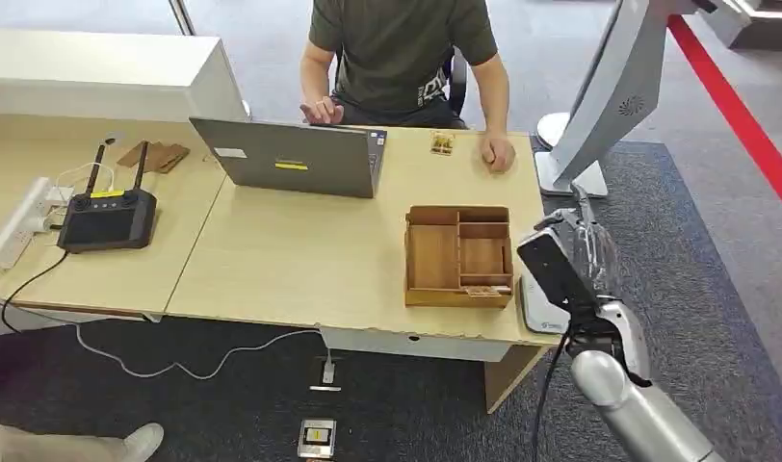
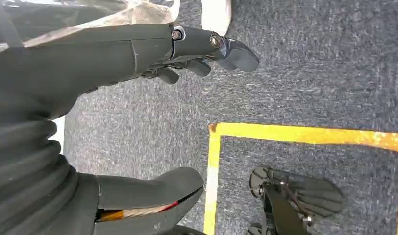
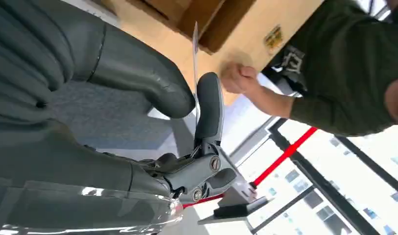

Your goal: Pass the card to the sensor for recognition and then transmit it.

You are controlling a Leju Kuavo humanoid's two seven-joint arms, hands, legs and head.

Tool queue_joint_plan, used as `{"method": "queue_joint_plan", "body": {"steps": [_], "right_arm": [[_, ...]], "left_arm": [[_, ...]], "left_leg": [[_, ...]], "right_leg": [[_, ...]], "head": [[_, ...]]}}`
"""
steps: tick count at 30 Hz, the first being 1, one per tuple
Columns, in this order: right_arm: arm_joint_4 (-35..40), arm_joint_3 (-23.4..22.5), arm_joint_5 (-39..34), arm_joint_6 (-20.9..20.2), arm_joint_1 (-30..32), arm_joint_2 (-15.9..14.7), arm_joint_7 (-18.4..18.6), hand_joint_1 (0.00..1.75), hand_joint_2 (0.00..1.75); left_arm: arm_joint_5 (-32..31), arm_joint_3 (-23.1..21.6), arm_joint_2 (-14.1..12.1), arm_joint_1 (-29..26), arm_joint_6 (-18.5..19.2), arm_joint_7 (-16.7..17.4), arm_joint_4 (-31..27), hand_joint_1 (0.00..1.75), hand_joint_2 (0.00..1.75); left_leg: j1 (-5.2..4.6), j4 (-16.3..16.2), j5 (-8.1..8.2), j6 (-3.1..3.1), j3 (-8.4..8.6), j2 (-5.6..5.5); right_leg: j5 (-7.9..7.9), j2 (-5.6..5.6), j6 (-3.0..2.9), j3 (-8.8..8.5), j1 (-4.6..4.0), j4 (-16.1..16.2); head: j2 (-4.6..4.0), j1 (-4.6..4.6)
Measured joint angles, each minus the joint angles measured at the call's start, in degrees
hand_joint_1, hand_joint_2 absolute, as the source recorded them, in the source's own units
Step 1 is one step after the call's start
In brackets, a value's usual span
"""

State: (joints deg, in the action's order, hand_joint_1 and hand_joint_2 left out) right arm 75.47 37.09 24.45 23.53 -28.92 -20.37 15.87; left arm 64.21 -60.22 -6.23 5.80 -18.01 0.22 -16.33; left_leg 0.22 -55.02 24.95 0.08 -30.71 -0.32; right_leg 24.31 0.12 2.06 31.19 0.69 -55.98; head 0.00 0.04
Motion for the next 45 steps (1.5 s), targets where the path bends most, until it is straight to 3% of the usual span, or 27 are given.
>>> {"method": "queue_joint_plan", "body": {"steps": [4, 8, 21, 45], "right_arm": [[0.9, 0.1, -1.7, -6.1, -3.2, 1.0, 0.3, 1.75, 1.75], [0.5, 0.2, -2.8, -9.0, -6.8, 2.4, 2.1, 1.75, 1.75], [-6.2, 0.4, -0.9, -6.0, -11.0, 8.0, 2.8, 1.75, 1.75], [-10.8, -0.2, 1.2, -6.4, -11.1, 10.3, 3.2, 1.75, 1.75]], "left_arm": [[-2.1, -0.8, 0.0, 1.2, 1.2, 1.7, 0.0, 0.0, 1.75], [-3.9, -1.8, 0.0, 2.6, 2.0, 3.4, 0.0, 0.0, 1.75], [-8.9, -4.8, 1.0, 6.2, 3.8, 6.8, 0.0, 0.0, 1.75], [-10.1, -6.2, 1.7, 6.9, 3.6, 7.5, 0.0, 0.0, 1.75]], "left_leg": [[0.0, 0.0, -0.04, -0.01, -0.02, 0.0], [0.0, 0.0, -0.08, -0.01, -0.01, -0.05], [0.0, 0.0, -0.07, -0.01, -0.03, -0.04], [0.0, 0.0, -0.07, -0.01, -0.03, -0.03]], "right_leg": [[-0.01, 0.0, 0.0, 0.01, 0.0, 0.0], [-0.02, -0.01, 0.0, 0.0, 0.0, 0.0], [-0.01, -0.01, 0.0, 0.02, 0.0, 0.0], [-0.02, -0.01, 0.0, 0.04, 0.0, 0.0]], "head": [[0.0, -0.02], [0.0, 0.0], [0.0, 0.0], [0.0, 0.0]]}}
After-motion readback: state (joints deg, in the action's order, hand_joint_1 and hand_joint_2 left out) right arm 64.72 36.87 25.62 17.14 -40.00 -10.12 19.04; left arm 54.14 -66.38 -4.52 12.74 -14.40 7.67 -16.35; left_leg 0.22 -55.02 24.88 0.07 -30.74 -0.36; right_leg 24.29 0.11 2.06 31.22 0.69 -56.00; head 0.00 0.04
